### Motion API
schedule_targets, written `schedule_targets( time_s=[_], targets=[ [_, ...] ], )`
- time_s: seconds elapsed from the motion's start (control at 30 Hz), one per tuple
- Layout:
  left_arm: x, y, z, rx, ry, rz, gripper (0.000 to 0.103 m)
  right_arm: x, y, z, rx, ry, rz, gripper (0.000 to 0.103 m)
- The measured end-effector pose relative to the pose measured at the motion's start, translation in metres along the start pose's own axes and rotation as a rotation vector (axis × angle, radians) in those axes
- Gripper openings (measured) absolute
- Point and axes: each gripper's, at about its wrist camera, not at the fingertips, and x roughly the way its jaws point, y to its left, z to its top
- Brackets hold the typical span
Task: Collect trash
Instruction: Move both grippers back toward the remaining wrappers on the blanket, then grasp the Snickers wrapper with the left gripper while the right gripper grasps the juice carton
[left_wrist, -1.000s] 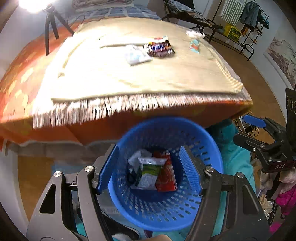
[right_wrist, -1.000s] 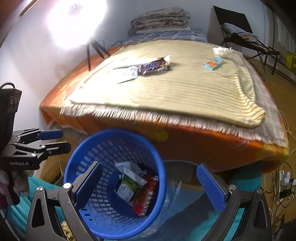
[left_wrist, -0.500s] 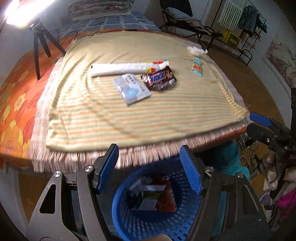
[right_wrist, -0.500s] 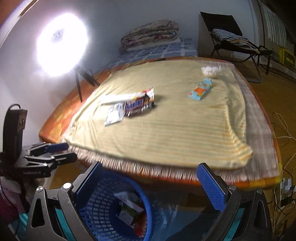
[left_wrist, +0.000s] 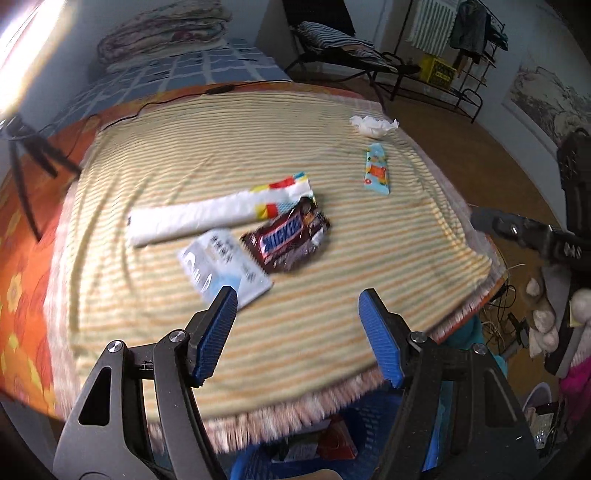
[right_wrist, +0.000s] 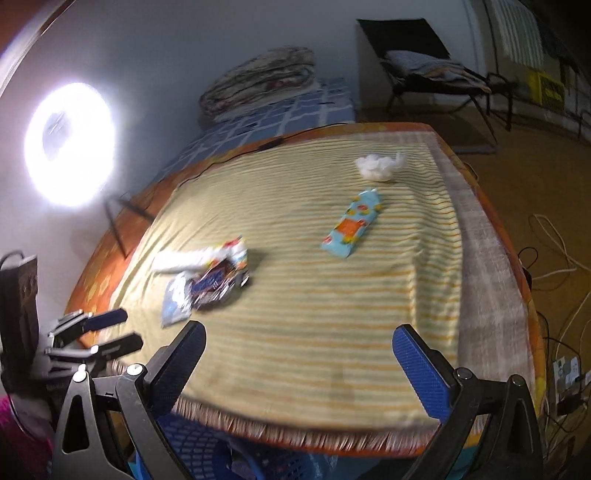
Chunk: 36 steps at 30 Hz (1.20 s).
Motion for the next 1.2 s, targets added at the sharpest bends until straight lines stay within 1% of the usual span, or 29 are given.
schedule_targets(
  time_s=[0.13,0.37,0.43,0.57,0.73,0.87,0.93,0.97,1.03,1.07,1.1,1.13,1.17,1.2],
  targets=[
    [0.021,0.004,0.017,0.003,0.022,-0.009,0.070,0.020,-0.012,0.023,0.035,0.011,-0.030,0.102],
    [0.053,-0.003,0.039,0.110,0.025,0.036,0.070,0.062,-0.031,0.061,0.025,0.024,-0.123,0.098],
    [0.061,-0.006,0.041,0.137,0.028,0.048,0.070,0.075,-0.037,0.069,0.025,0.031,-0.143,0.097],
    [0.076,-0.007,0.040,0.171,0.057,0.049,0.070,0.097,-0.051,0.084,0.068,0.040,-0.146,0.095],
    [0.090,-0.009,0.038,0.224,0.077,0.065,0.070,0.121,-0.058,0.097,0.093,0.048,-0.161,0.092],
    [0.098,-0.006,0.037,0.228,0.088,0.077,0.070,0.143,-0.057,0.102,0.092,0.076,-0.166,0.084],
    [0.101,-0.005,0.037,0.222,0.092,0.073,0.070,0.149,-0.053,0.103,0.076,0.076,-0.184,0.083],
    [0.102,-0.005,0.038,0.223,0.093,0.074,0.069,0.152,-0.050,0.104,0.062,0.073,-0.195,0.084],
    [0.104,-0.004,0.039,0.226,0.098,0.075,0.062,0.156,-0.046,0.105,0.048,0.077,-0.202,0.081],
    [0.105,-0.004,0.040,0.223,0.099,0.071,0.061,0.158,-0.043,0.106,0.040,0.082,-0.209,0.075],
    [0.106,-0.003,0.040,0.219,0.099,0.066,0.056,0.160,-0.040,0.107,0.025,0.089,-0.219,0.069],
    [0.106,-0.003,0.041,0.214,0.100,0.061,0.052,0.162,-0.036,0.107,0.004,0.095,-0.235,0.067],
    [0.106,-0.003,0.041,0.211,0.100,0.057,0.050,0.164,-0.033,0.107,-0.017,0.099,-0.251,0.062],
    [0.106,-0.003,0.042,0.208,0.098,0.055,0.043,0.164,-0.030,0.106,-0.034,0.102,-0.260,0.058]
  ],
)
